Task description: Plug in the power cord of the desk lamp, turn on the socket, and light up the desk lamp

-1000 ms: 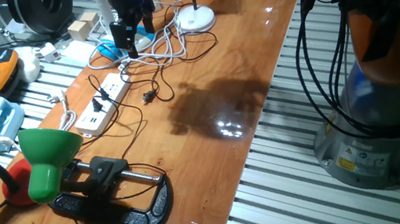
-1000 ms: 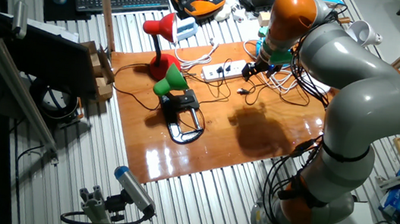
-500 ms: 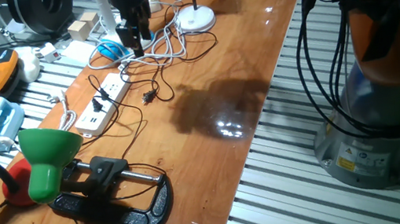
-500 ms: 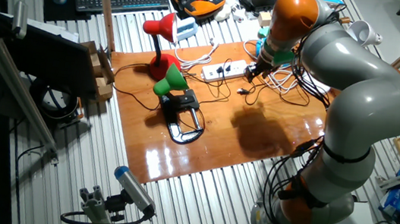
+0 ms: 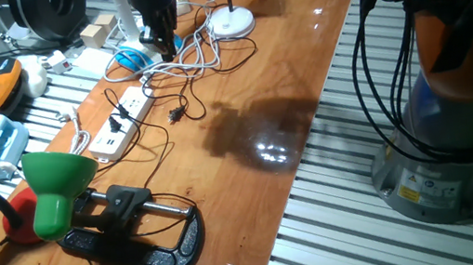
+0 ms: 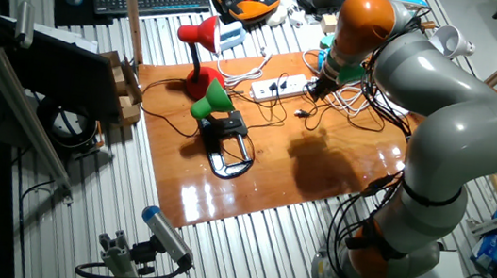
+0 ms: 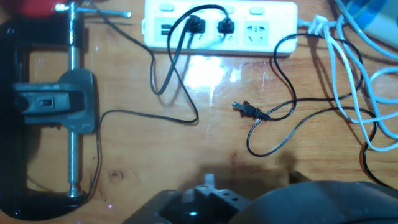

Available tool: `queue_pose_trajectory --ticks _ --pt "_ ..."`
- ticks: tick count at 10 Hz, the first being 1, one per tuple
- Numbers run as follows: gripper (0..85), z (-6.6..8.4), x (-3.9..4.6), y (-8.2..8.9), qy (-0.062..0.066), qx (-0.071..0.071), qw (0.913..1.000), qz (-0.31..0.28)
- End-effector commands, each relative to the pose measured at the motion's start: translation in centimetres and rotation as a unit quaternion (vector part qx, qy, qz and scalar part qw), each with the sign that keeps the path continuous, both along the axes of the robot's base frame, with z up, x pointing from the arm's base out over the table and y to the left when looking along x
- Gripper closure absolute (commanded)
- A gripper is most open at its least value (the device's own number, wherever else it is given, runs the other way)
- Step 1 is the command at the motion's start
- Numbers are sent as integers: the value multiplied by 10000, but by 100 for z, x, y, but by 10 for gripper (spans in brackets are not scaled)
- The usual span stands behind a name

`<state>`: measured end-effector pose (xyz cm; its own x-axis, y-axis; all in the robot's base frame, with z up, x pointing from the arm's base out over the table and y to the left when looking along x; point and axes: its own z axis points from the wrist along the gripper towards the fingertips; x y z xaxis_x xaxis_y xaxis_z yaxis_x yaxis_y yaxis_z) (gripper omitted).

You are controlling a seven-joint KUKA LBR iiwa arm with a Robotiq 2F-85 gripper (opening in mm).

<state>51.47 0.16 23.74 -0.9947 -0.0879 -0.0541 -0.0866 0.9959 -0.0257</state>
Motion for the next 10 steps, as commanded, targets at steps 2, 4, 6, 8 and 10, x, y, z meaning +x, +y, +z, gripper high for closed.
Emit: queue_pose_trajectory --ticks 2,4,6,8,10 --pt "850 -15 6 -3 -78 -23 9999 -138" --pt "850 -27 14 -6 -142 -54 9996 -236" --pt "850 -87 41 -16 -197 -41 9994 -288" --pt "850 -172 79 -44 -228 -22 9992 -318" --pt "850 -228 120 -78 -260 -17 9990 -363"
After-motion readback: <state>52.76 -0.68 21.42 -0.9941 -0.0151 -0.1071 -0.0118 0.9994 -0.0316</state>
